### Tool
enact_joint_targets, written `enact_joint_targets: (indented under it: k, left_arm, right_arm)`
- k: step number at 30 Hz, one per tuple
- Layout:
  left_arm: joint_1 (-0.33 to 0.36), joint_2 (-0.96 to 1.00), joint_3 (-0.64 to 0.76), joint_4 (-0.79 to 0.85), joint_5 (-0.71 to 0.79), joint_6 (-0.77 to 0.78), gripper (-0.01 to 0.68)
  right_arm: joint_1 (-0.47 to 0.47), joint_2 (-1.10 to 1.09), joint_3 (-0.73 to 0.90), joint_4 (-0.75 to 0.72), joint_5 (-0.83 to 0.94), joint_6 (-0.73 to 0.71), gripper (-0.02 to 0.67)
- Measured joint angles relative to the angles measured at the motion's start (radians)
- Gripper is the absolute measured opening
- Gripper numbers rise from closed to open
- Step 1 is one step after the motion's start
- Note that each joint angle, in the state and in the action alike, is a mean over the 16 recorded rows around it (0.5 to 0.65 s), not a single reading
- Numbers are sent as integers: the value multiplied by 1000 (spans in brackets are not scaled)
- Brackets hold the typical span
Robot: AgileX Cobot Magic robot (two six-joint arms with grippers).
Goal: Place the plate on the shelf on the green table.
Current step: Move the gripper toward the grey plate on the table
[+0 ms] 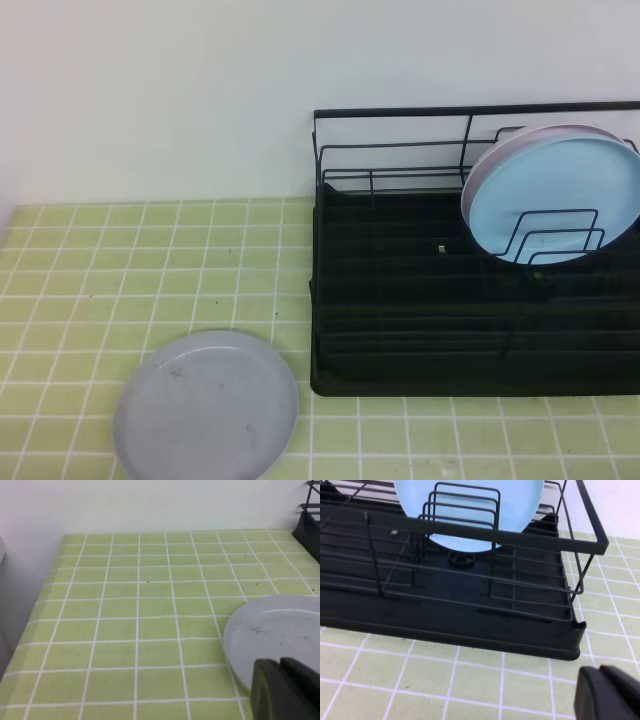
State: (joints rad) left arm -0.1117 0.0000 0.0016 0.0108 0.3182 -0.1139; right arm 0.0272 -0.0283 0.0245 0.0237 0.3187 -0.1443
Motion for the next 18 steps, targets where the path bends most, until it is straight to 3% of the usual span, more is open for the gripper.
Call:
enact_joint_targets:
  k: [18]
  left_arm:
    - [0,-2,0,0,0,0,-3]
  right_arm:
    - [0,0,0,0,0,0,-4]
